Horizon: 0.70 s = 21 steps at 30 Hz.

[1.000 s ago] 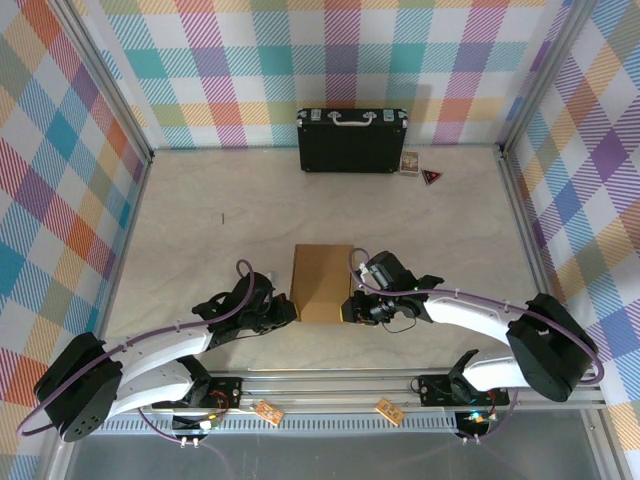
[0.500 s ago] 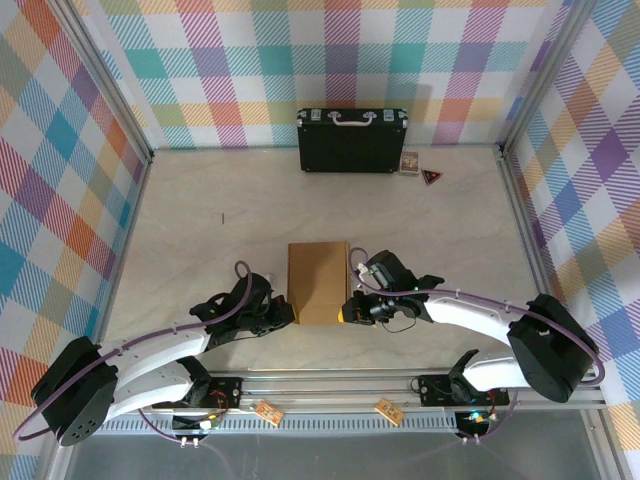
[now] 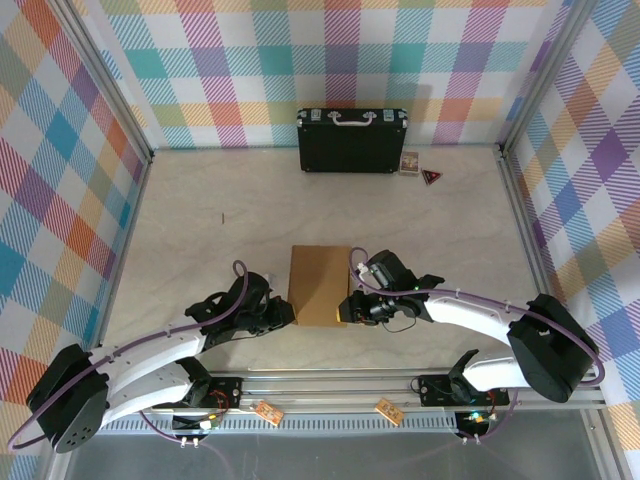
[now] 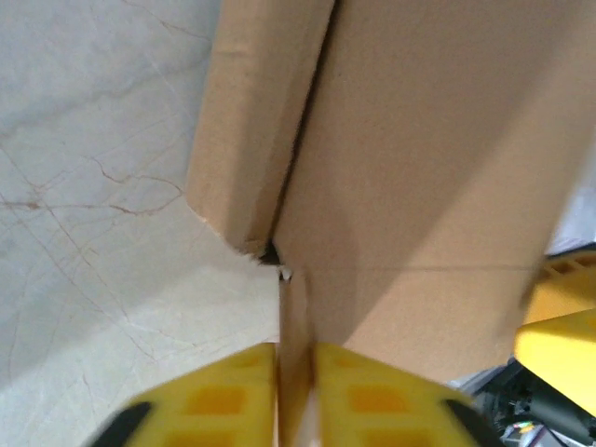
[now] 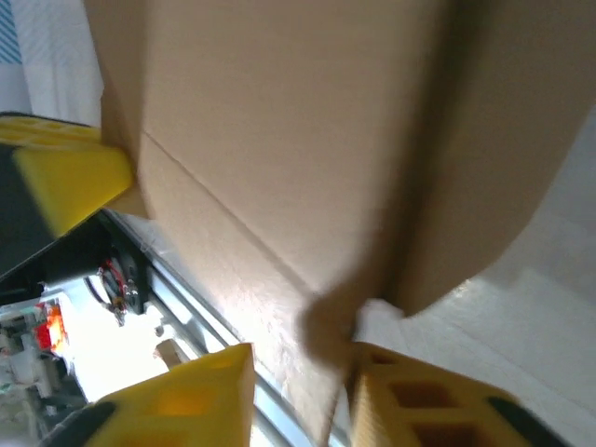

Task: Fold the paper box

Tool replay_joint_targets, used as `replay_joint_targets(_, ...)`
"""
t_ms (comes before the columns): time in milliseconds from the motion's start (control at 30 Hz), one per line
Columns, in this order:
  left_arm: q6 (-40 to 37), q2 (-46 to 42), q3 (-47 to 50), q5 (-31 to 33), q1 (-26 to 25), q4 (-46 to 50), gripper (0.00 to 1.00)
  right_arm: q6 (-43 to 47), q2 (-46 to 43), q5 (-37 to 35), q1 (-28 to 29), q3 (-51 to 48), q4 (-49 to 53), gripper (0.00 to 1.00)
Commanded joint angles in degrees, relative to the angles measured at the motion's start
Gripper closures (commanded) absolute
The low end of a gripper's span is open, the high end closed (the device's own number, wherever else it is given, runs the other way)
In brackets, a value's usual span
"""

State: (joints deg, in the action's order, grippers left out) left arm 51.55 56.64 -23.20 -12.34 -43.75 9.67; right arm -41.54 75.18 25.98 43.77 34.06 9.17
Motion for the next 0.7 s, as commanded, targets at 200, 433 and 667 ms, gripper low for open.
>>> replay_joint_targets(200, -8.7, -6.9, -8.5, 4.4, -0.6, 22.9, 0.32, 7.5, -3.7, -5.8, -1.9, 5.9, 14.2, 0.43)
replay_joint_targets(433, -11.0, -5.2, -10.3, 3.1, -0.6, 22.0, 0.38, 7.5, -3.1, -4.1, -2.5, 5.8, 13.5, 0.46)
replay_joint_targets(667, -12.9, 4.1, -13.4, 0.3, -0.7, 18.1, 0.49, 6.2, -0.3, -0.5, -2.5, 6.0, 10.8, 0.53)
